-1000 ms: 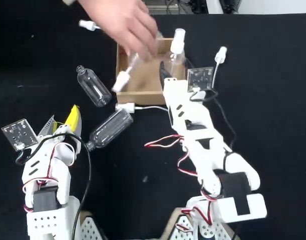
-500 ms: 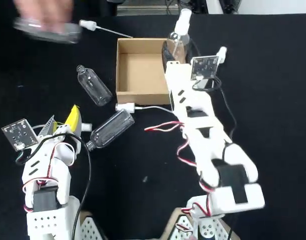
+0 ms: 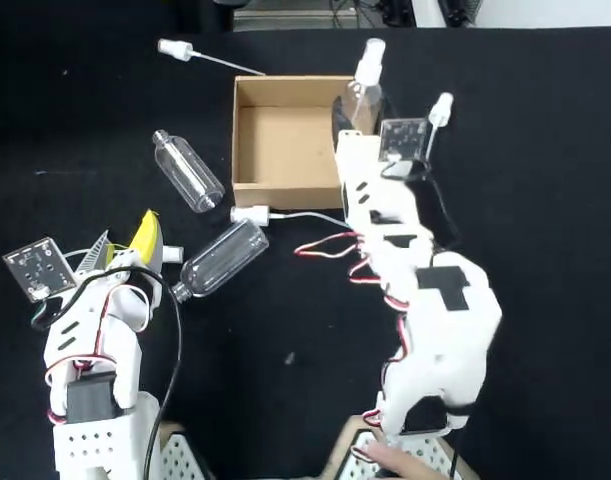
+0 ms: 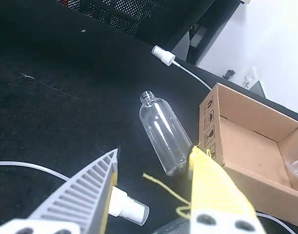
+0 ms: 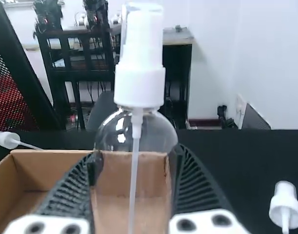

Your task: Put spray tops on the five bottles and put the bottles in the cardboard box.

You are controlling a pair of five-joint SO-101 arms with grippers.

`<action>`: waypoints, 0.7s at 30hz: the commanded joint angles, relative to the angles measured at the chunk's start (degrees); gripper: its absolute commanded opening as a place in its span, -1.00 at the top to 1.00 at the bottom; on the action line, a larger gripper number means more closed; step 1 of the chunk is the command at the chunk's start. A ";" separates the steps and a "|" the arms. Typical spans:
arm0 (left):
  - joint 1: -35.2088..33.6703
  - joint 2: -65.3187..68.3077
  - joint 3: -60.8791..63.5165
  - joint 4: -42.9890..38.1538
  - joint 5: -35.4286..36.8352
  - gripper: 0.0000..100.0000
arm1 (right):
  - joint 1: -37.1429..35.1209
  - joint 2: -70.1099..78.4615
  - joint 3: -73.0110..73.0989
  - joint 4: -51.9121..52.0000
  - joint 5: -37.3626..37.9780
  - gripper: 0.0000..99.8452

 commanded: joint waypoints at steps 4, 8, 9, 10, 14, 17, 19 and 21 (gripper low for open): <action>-0.66 -0.79 -0.48 -1.32 0.00 0.57 | -0.70 2.33 -7.08 -4.40 0.09 0.98; -0.66 -0.79 -0.48 -1.32 0.00 0.57 | -1.41 4.53 -10.24 -0.97 0.09 0.98; -0.66 -0.79 -0.48 -1.32 0.00 0.57 | -1.49 5.05 -10.95 -0.26 0.09 0.98; -0.66 -0.79 -0.48 -1.32 0.00 0.57 | -1.58 5.58 -11.38 0.00 0.09 0.98; -0.66 -0.79 -0.48 -1.32 0.00 0.57 | -1.93 7.69 -12.18 -0.35 0.18 0.98; -0.66 -0.79 -0.48 -1.32 0.00 0.57 | -1.93 9.36 -13.23 -0.09 0.18 0.98; -0.66 -0.79 -0.48 -1.32 0.00 0.57 | -1.85 11.03 -14.37 -0.09 0.18 0.98; -0.66 -0.79 -0.48 -1.32 0.00 0.57 | -1.85 12.97 -15.60 -0.09 0.18 0.98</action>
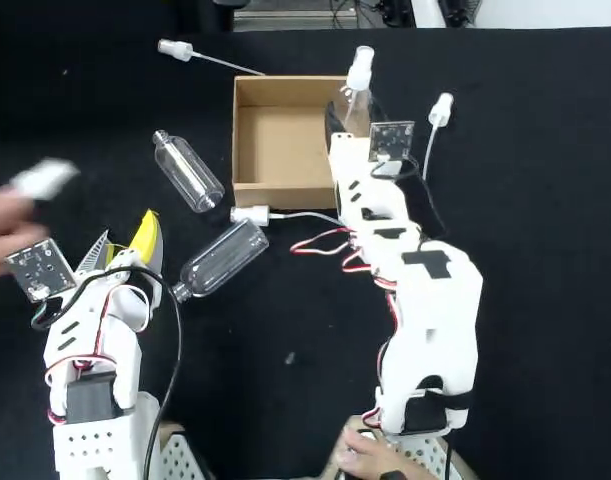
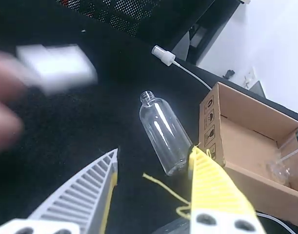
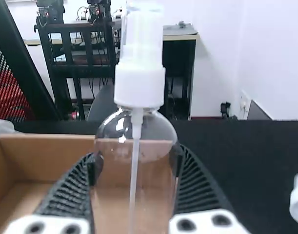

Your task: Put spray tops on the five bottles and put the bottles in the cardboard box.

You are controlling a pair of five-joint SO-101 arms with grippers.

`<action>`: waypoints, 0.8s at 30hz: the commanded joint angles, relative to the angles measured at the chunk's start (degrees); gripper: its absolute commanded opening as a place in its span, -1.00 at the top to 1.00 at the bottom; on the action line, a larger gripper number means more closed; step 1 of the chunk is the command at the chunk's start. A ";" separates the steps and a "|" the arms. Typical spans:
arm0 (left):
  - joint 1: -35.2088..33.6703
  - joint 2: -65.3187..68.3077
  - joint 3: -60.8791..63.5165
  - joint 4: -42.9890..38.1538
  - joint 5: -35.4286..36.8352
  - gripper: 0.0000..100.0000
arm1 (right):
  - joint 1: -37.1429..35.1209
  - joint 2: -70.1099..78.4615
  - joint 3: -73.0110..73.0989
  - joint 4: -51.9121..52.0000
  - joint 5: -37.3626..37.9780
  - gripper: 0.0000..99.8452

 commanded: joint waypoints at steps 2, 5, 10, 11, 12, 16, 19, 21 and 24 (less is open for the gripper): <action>-0.66 -0.79 -0.48 -1.32 0.09 0.57 | -1.14 2.15 -5.41 -0.26 0.09 0.98; -0.66 -0.79 -0.48 -1.32 0.09 0.57 | -1.05 3.21 -6.64 -0.35 0.09 0.98; -0.66 -0.79 -0.48 -1.32 0.09 0.57 | -1.05 3.12 -6.37 -0.35 0.09 0.92; -0.66 -0.79 -0.48 -1.32 0.09 0.57 | -1.05 3.12 -6.37 -0.09 0.09 0.86; -0.66 -0.79 -0.48 -1.32 0.09 0.57 | -1.14 3.21 -6.37 0.09 0.09 0.79; -0.66 -0.79 -0.48 -1.32 0.09 0.57 | -2.11 3.03 -4.62 -0.26 0.09 0.70; -0.66 -0.79 -0.48 -1.32 0.09 0.57 | -2.37 3.03 -4.26 -0.35 0.09 0.74; -0.66 -0.79 -0.48 -1.32 0.09 0.57 | -2.29 3.03 -4.26 -0.35 0.09 0.73; -0.66 -0.79 -0.48 -1.32 0.09 0.57 | -2.20 2.95 -4.18 -0.35 0.09 0.73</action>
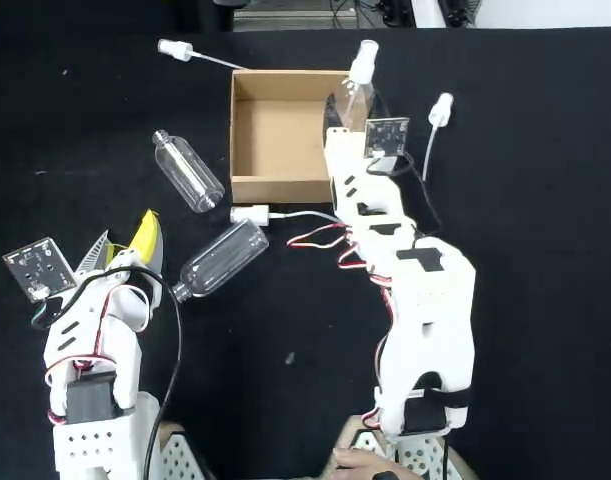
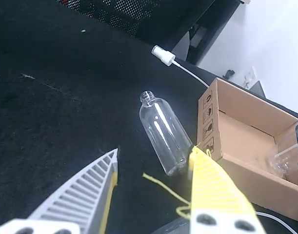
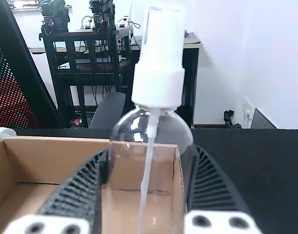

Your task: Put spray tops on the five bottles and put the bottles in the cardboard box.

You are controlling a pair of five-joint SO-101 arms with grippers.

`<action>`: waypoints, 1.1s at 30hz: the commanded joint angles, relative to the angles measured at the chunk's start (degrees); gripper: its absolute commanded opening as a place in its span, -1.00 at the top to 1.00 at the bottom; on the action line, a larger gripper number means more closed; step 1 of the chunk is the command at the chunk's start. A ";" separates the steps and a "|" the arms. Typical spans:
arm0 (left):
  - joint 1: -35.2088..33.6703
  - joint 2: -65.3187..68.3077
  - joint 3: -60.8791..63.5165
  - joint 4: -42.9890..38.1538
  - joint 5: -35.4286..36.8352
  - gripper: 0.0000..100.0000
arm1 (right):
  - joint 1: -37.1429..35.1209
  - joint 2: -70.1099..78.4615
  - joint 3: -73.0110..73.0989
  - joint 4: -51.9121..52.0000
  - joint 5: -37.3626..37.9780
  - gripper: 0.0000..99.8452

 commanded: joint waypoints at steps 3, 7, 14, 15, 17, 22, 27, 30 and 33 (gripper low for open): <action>-0.66 -0.79 -0.48 -1.32 0.09 0.57 | -1.41 -1.19 0.48 -0.26 0.00 0.73; -0.66 -0.79 -0.48 -1.41 0.09 0.57 | -1.93 -3.47 3.12 -0.26 0.00 0.73; -0.66 -0.79 -0.48 -1.41 0.09 0.57 | -2.46 -4.00 3.91 0.26 0.00 0.73; -0.66 -0.79 -0.48 -1.41 0.09 0.57 | -2.55 -4.18 4.18 0.26 0.00 0.73; -0.66 -0.79 -0.48 -1.41 0.09 0.57 | -2.55 -4.26 4.26 0.26 0.97 0.73; -0.66 -0.79 -0.48 -1.41 0.09 0.57 | -2.64 -4.09 4.26 0.18 2.73 0.73; -0.66 -0.79 -0.48 -1.41 0.09 0.57 | -2.64 -4.09 4.26 0.26 2.81 0.67; -0.66 -0.79 -0.48 -1.41 0.09 0.57 | -2.73 -4.09 4.70 0.26 2.73 0.56; -0.66 -0.79 -0.48 -1.41 0.09 0.57 | -3.25 -4.09 4.88 0.26 2.73 0.53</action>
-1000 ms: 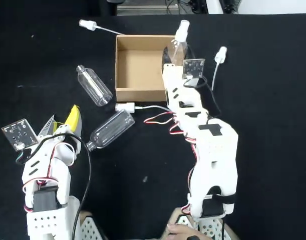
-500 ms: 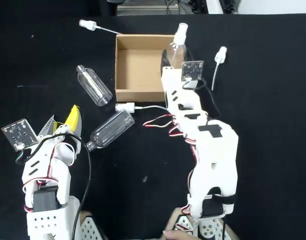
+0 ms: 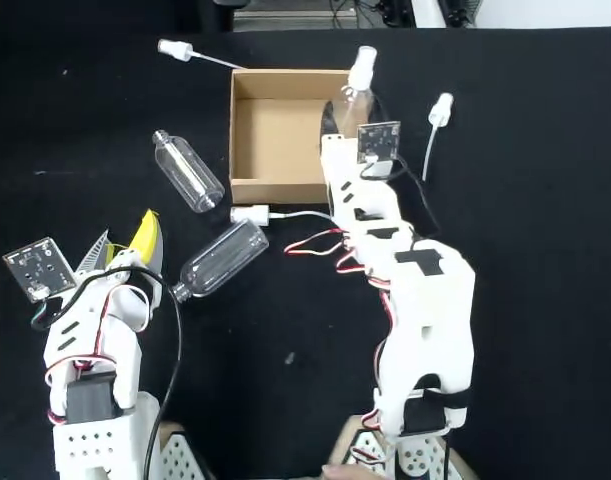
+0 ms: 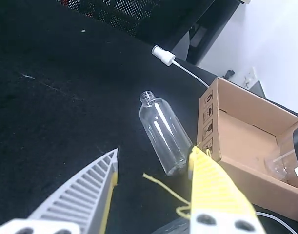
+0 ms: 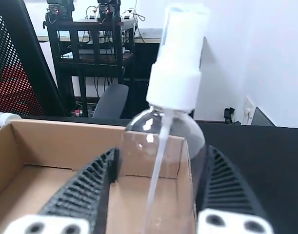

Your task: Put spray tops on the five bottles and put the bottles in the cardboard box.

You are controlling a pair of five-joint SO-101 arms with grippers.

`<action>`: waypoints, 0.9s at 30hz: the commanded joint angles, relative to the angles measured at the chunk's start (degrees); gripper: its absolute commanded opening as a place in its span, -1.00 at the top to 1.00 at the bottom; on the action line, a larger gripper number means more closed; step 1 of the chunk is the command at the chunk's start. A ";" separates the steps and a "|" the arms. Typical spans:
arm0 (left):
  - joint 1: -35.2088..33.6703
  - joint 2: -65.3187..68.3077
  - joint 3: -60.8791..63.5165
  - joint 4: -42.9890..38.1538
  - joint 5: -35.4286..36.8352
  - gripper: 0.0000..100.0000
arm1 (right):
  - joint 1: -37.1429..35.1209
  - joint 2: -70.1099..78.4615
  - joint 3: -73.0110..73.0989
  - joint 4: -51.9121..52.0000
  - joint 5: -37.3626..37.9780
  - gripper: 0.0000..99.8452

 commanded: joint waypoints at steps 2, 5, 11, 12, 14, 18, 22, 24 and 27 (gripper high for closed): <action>-0.66 -0.79 -0.48 -1.41 0.09 0.57 | -2.37 -2.59 1.19 0.35 0.18 0.53; -0.66 -0.79 -0.48 -1.41 0.09 0.57 | -2.37 -2.77 1.27 0.35 0.18 0.53; -0.66 -0.79 -0.48 -1.41 0.09 0.57 | -2.37 -4.44 3.21 -0.18 0.18 0.53; -0.66 -0.79 -0.48 -1.41 0.09 0.57 | -2.37 -4.88 3.38 -0.09 0.18 0.53; -0.66 -0.79 -0.48 -1.41 0.09 0.57 | -2.37 -5.23 3.38 0.18 0.18 0.53; -0.66 -0.79 -0.48 -1.41 0.09 0.57 | -2.37 -5.49 3.65 0.26 0.18 0.53; -0.66 -0.79 -0.48 -1.41 0.09 0.57 | -2.37 -5.58 3.47 0.26 0.18 0.53; -0.66 -0.79 -0.48 -1.41 0.09 0.57 | -2.37 -5.58 3.30 0.18 0.18 0.53; -0.66 -0.79 -0.48 -1.41 0.09 0.57 | -2.37 -5.76 3.30 0.00 0.18 0.53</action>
